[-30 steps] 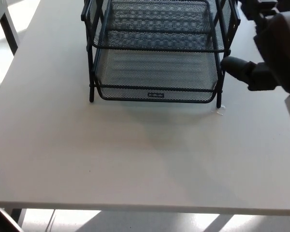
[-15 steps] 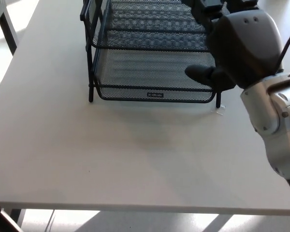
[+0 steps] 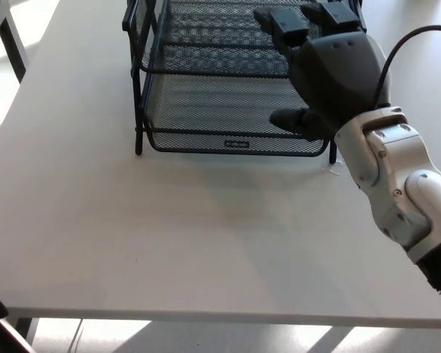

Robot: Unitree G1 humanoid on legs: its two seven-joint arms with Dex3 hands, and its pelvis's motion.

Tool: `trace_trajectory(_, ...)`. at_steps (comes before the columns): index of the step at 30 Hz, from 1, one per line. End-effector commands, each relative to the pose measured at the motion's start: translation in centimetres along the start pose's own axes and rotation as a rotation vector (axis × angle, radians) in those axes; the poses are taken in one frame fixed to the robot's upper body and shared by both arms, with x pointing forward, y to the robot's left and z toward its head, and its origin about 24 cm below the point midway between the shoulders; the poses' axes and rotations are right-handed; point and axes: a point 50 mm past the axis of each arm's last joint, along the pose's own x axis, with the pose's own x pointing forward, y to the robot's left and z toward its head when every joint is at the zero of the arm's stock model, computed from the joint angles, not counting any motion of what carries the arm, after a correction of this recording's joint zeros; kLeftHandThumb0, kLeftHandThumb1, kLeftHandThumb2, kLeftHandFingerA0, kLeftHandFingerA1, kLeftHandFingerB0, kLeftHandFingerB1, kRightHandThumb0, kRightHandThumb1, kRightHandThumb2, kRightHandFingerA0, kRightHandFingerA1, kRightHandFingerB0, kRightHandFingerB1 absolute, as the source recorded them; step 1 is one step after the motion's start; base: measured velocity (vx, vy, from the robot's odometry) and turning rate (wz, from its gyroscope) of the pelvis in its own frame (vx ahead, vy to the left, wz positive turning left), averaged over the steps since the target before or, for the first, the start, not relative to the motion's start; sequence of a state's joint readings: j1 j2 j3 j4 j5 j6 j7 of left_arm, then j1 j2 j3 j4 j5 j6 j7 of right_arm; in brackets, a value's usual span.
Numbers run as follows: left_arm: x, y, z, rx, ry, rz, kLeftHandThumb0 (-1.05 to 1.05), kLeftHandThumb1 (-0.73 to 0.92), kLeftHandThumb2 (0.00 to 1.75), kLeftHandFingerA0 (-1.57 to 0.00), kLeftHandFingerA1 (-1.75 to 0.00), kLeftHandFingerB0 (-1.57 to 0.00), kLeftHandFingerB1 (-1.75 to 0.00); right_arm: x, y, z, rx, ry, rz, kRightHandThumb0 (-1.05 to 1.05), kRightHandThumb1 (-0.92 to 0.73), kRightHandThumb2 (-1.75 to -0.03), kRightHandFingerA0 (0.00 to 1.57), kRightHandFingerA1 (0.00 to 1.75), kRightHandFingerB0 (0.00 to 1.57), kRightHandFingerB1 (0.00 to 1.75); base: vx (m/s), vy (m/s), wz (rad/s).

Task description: The robot uses its right hand to grab the drawer kept on the middle of the desk and pull it out towards the robot

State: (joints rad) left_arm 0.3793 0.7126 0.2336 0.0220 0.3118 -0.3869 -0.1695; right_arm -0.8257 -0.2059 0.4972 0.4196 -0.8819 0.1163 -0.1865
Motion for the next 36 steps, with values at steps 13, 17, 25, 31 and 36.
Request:
trace_trajectory(13, 0.7, 0.6, 0.4, 0.074, -0.03, -0.054, -0.3, 0.56, 0.57, -0.79, -0.87, -0.81, -0.61, 2.2, 1.7, -2.5, -0.209, 0.047, -0.114, -0.62, -0.38, -0.75, 0.17, 0.53, 0.07, 0.45, 0.0, 0.0, 0.0)
trace_trajectory(17, 0.7, 0.5, 0.7, 0.071, -0.046, -0.057, -0.3, 0.56, 0.57, -0.79, -0.88, -0.81, -0.61, 1.9, 2.0, -3.0, -0.313, 0.0, -0.138, -0.61, -0.4, -0.74, 0.36, 0.58, 0.09, 0.48, 0.0, 0.0, 0.0)
trace_trajectory(25, 1.0, 0.8, 0.6, 0.066, -0.051, -0.049, -0.27, 0.54, 0.56, -0.8, -0.89, -0.82, -0.62, 2.5, 0.7, -3.3, -0.364, -0.1, -0.193, -0.37, -0.59, -0.59, 0.91, 1.39, 0.35, 0.52, 0.0, 0.0, 0.0)
trace_trajectory(31, 1.0, 0.8, 0.6, 0.068, -0.062, -0.055, -0.26, 0.54, 0.56, -0.8, -0.88, -0.82, -0.62, 1.8, 1.3, -3.2, -0.368, -0.193, -0.245, -0.41, -0.55, -0.57, 0.91, 1.53, 0.85, 0.61, 0.0, 0.0, 0.0)
trace_trajectory(36, 1.3, 1.1, 0.7, 0.065, -0.065, -0.045, -0.27, 0.54, 0.56, -0.81, -0.91, -0.83, -0.64, 1.7, 1.1, -3.2, -0.369, -0.205, -0.272, -0.42, -0.51, -0.6, 0.87, 1.62, 0.93, 0.77, 0.0, 0.0, 0.0)
